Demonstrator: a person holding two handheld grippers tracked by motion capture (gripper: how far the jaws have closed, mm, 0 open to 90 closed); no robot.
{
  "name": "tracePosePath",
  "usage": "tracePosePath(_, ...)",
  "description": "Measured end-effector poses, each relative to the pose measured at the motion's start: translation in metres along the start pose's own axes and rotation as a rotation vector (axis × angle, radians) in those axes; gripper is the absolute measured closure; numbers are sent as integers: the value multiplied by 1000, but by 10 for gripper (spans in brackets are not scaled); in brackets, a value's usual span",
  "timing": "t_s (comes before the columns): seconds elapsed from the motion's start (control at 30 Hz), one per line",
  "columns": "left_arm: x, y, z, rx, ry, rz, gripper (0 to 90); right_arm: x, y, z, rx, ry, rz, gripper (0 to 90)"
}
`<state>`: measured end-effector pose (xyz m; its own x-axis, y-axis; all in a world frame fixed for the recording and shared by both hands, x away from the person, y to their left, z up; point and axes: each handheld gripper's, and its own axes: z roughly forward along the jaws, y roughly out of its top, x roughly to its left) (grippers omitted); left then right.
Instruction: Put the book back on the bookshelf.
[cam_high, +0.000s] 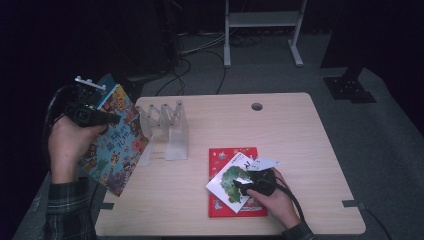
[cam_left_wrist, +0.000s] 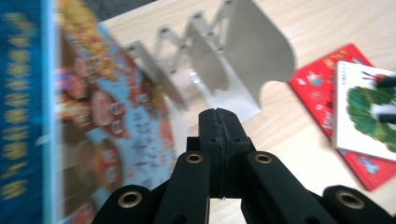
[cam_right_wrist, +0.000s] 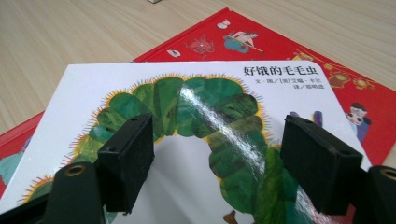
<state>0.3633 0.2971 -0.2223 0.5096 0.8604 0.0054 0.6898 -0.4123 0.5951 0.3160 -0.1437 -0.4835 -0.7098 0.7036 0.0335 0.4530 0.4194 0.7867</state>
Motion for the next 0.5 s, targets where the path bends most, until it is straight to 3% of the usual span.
tracePosePath(0.27, -20, -3, 29, 38, -71, 66, 896, -1, 0, -7, 8, -9, -7, 262)
tracePosePath(0.5, -35, -14, 57, 64, -116, 94, 880, -3, -3, -16, 5, -17, -2, 262)
